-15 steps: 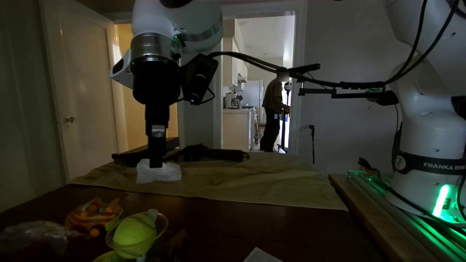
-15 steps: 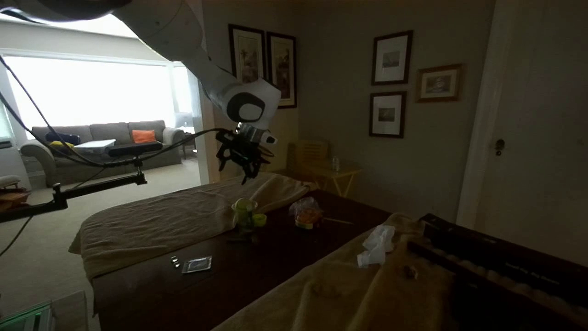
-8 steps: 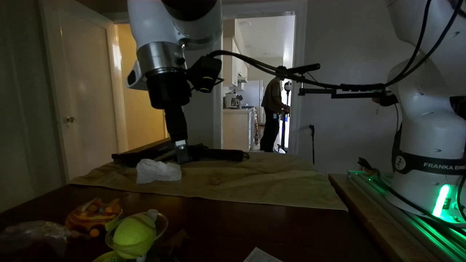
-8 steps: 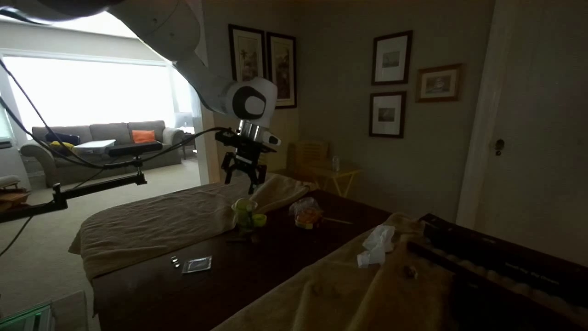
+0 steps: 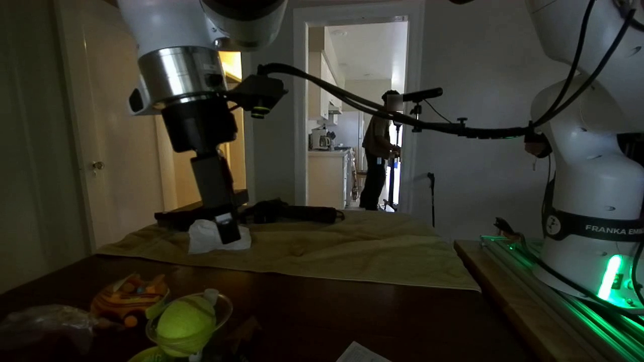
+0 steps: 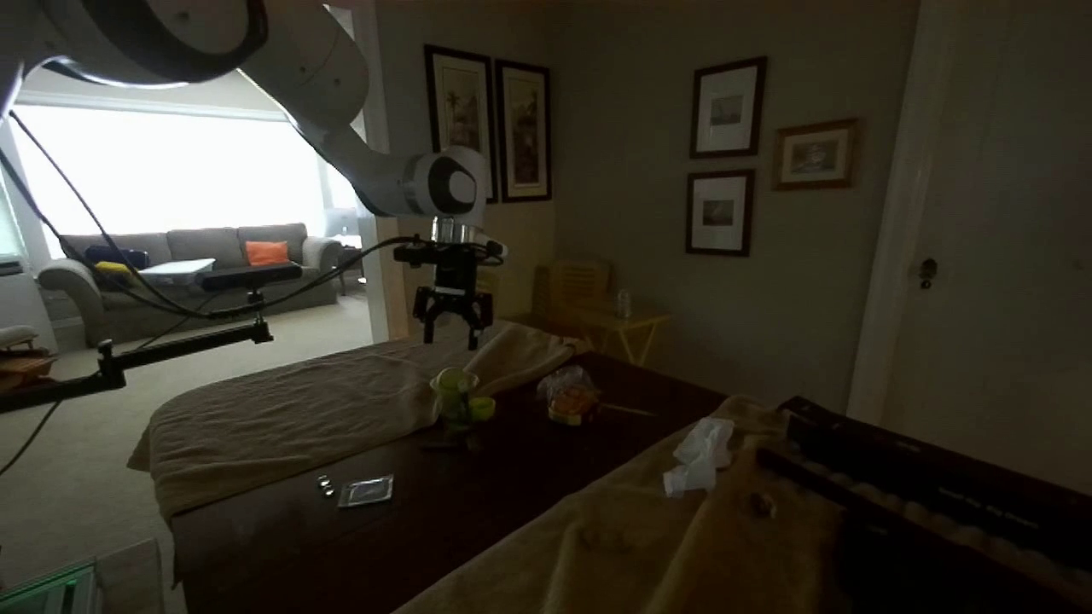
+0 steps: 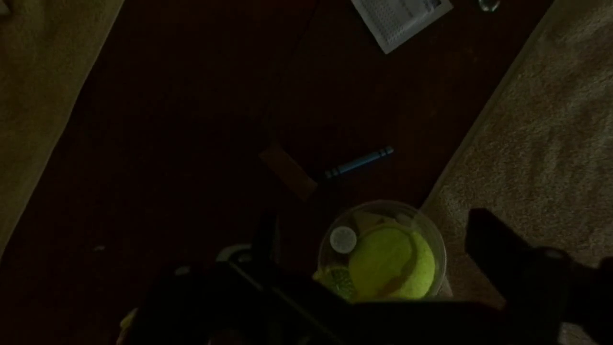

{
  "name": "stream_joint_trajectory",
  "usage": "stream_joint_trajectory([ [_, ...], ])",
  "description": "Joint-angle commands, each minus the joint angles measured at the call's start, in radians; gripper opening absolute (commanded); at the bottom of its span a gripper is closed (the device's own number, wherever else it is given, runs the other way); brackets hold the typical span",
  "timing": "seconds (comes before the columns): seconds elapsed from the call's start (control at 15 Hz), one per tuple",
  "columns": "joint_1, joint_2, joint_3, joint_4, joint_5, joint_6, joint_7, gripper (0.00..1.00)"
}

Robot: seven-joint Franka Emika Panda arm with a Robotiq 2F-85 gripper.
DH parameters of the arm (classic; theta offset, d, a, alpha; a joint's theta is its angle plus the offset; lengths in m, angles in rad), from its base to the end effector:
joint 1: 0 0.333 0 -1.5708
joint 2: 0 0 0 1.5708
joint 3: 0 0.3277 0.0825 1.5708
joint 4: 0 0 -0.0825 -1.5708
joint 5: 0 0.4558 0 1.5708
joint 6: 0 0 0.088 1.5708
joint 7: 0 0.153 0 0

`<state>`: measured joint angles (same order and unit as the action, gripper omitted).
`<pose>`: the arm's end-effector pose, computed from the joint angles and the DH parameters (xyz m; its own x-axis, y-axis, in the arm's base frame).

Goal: Remove the tennis ball from the clear cup and use the napkin to wipe the table then move the toy car to the right.

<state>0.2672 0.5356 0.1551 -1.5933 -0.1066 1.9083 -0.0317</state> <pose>0.6664 0.2773 0.2365 0.8638 0.4570 -0.2121 0.4686 -0.8834 0.0052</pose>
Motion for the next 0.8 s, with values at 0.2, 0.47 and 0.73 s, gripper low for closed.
stream_joint_trajectory([
  [0.2, 0.042, 0.167, 0.004, 0.191, 0.002, 0.009, 0.032, 1.0],
  [0.47, 0.052, 0.239, 0.008, 0.262, -0.001, 0.01, 0.005, 1.0],
  [0.73, 0.067, 0.298, 0.01, 0.341, -0.002, -0.001, -0.002, 1.0],
])
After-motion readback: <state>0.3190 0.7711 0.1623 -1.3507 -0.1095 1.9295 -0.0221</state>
